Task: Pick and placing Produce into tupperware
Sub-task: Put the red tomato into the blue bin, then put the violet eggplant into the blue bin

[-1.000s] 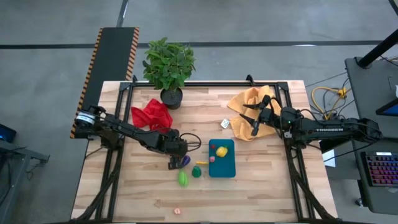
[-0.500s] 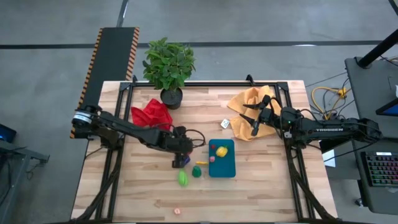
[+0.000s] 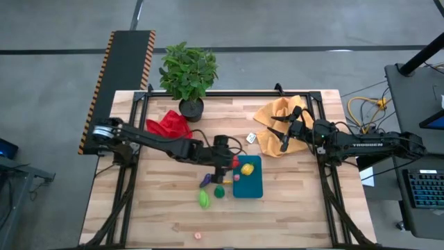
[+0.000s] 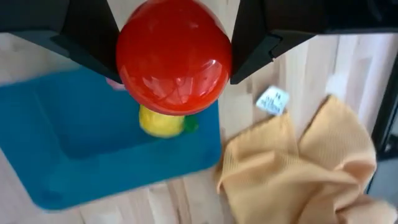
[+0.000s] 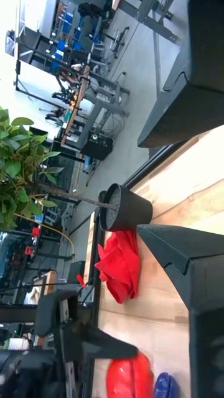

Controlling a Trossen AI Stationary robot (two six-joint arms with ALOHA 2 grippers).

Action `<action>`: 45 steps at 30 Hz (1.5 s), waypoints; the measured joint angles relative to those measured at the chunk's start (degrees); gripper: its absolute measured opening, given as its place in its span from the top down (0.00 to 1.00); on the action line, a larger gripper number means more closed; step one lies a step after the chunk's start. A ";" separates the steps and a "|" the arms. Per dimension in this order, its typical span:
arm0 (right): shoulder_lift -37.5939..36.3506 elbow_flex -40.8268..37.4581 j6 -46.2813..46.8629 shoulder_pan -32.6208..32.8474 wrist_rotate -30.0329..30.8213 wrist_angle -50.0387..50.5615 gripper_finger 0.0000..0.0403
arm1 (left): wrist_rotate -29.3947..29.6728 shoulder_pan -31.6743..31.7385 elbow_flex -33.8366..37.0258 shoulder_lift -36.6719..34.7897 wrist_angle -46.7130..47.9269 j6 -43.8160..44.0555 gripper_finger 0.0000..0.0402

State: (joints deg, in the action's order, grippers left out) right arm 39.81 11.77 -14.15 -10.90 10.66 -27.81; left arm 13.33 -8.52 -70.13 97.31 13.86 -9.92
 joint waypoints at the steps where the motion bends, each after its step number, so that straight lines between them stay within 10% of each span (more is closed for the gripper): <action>1: 0.00 0.00 0.02 -0.02 0.00 -0.04 0.49 | -0.64 0.13 -1.11 1.28 0.08 -0.09 0.42; 16: -0.02 0.00 0.00 -0.01 0.05 0.17 0.49 | -1.65 1.68 -13.88 16.74 3.65 -4.43 0.42; 36: -0.02 0.00 0.00 -0.02 0.00 0.15 0.49 | 0.41 2.56 -13.73 17.16 3.71 -4.04 0.29; 45: -0.01 0.00 0.00 0.00 -0.03 0.30 0.49 | 3.47 1.79 -15.25 11.40 17.82 5.01 0.28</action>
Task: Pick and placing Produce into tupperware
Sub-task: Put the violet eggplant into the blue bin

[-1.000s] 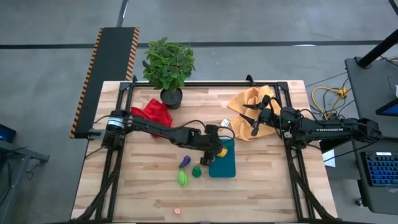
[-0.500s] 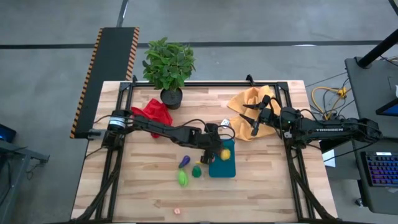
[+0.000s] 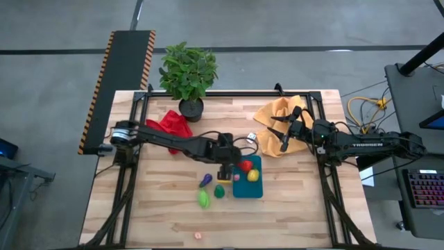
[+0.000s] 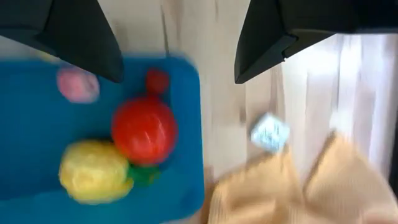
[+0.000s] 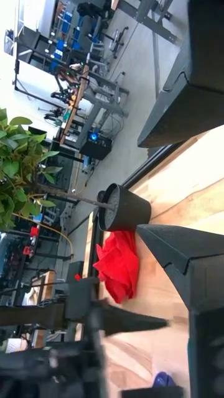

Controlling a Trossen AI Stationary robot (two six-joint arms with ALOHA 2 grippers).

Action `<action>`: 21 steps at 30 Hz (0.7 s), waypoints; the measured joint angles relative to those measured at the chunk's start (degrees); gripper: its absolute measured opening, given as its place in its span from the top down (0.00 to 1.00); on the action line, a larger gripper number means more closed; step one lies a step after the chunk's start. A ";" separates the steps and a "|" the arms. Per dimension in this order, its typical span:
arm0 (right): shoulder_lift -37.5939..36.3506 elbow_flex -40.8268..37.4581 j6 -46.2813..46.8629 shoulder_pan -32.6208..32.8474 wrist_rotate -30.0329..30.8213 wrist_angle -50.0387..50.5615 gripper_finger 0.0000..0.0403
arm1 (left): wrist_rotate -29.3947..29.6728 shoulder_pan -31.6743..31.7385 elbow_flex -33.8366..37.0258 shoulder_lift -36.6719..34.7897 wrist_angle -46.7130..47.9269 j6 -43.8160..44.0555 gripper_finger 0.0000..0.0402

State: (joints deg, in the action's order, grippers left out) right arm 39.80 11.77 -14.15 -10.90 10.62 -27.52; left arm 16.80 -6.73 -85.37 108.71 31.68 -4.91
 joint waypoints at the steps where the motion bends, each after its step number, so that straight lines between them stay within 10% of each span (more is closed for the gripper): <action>1: 0.01 0.00 0.00 -0.02 0.01 -0.05 0.49 | 0.03 -0.11 0.16 -1.04 1.68 2.42 0.28; 21: 0.03 0.00 0.17 -0.26 -0.01 0.20 0.49 | -1.90 -5.98 1.54 -4.64 25.06 59.66 0.28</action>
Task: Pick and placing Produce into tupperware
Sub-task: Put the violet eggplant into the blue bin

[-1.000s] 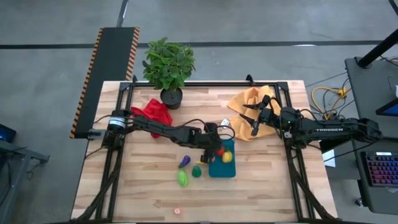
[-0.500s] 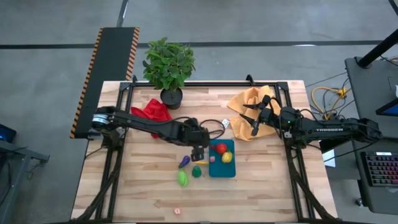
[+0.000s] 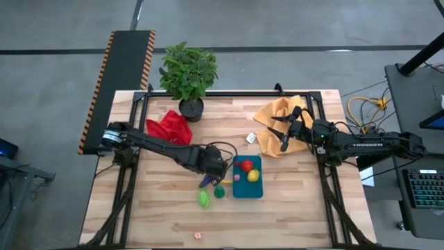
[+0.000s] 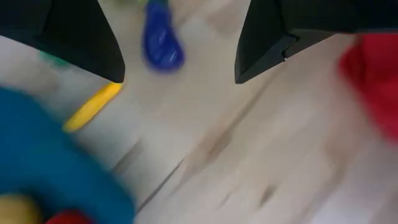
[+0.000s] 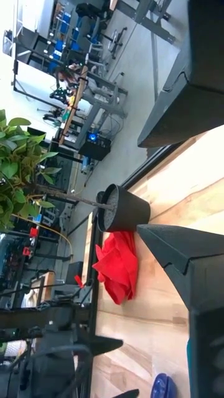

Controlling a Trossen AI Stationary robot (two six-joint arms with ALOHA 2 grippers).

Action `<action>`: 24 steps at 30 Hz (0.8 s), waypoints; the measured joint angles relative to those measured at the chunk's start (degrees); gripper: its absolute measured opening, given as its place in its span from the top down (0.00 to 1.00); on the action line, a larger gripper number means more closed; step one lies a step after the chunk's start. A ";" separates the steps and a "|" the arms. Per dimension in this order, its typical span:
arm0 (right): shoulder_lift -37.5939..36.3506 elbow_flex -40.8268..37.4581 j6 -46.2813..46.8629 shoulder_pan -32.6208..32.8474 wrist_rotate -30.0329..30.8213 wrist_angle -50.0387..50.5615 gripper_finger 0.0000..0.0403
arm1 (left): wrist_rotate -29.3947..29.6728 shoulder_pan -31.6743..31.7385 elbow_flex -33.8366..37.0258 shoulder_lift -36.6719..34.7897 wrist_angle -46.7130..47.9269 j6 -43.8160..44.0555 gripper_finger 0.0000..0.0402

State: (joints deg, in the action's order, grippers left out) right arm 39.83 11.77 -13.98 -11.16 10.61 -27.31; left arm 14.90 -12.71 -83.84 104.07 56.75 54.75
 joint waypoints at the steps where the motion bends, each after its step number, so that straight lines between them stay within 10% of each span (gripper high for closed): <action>1: 0.02 0.00 0.00 0.00 -0.02 0.02 0.49 | 0.01 -0.46 0.07 0.04 0.15 1.45 0.28; 24: 0.00 0.00 0.44 0.00 -0.02 0.02 0.49 | -6.74 -4.22 0.64 9.87 -0.74 6.06 0.28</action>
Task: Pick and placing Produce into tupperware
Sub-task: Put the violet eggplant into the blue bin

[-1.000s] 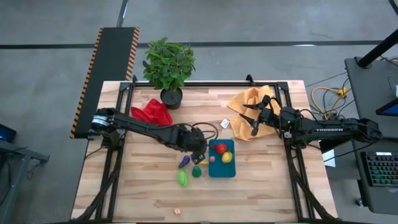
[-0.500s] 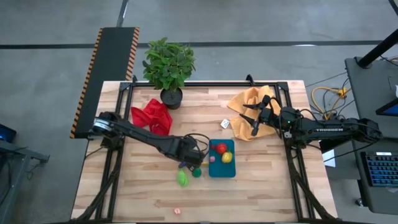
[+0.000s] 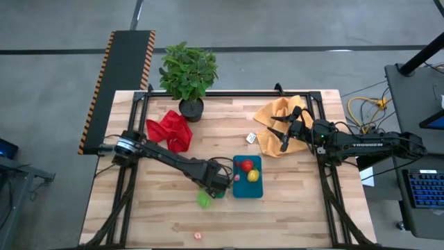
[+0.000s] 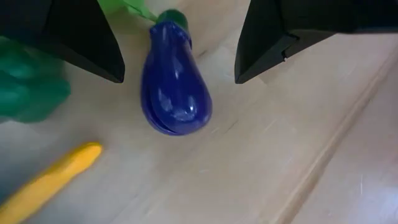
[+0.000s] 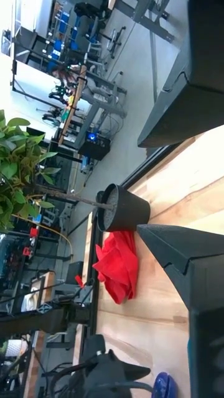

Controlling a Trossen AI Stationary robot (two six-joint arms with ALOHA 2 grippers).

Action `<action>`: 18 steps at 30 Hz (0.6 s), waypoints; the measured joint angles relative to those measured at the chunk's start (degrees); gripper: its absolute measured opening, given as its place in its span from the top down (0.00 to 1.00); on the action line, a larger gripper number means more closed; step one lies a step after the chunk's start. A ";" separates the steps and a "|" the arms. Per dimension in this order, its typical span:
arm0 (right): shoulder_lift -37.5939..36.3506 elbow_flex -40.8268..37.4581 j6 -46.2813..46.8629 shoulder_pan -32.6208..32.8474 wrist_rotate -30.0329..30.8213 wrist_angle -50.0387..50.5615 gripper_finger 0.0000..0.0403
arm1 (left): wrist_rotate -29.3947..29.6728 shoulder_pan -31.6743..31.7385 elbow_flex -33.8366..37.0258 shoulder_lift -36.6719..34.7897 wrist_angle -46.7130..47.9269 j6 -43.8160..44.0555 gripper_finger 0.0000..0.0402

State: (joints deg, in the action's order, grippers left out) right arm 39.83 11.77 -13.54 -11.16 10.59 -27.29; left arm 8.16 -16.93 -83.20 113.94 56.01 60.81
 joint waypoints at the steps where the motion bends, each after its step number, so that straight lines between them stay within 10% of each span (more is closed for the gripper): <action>1: 0.02 0.00 0.00 0.00 0.00 0.02 0.49 | -0.01 0.04 0.01 0.30 0.03 -0.10 0.28; 18: 0.01 0.00 -0.20 0.00 0.00 0.00 0.49 | -0.02 0.09 0.15 1.52 -0.02 -4.39 0.39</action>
State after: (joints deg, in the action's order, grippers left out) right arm 39.85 11.77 -13.74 -11.16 10.59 -27.29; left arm 8.14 -16.84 -83.05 115.46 55.99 56.42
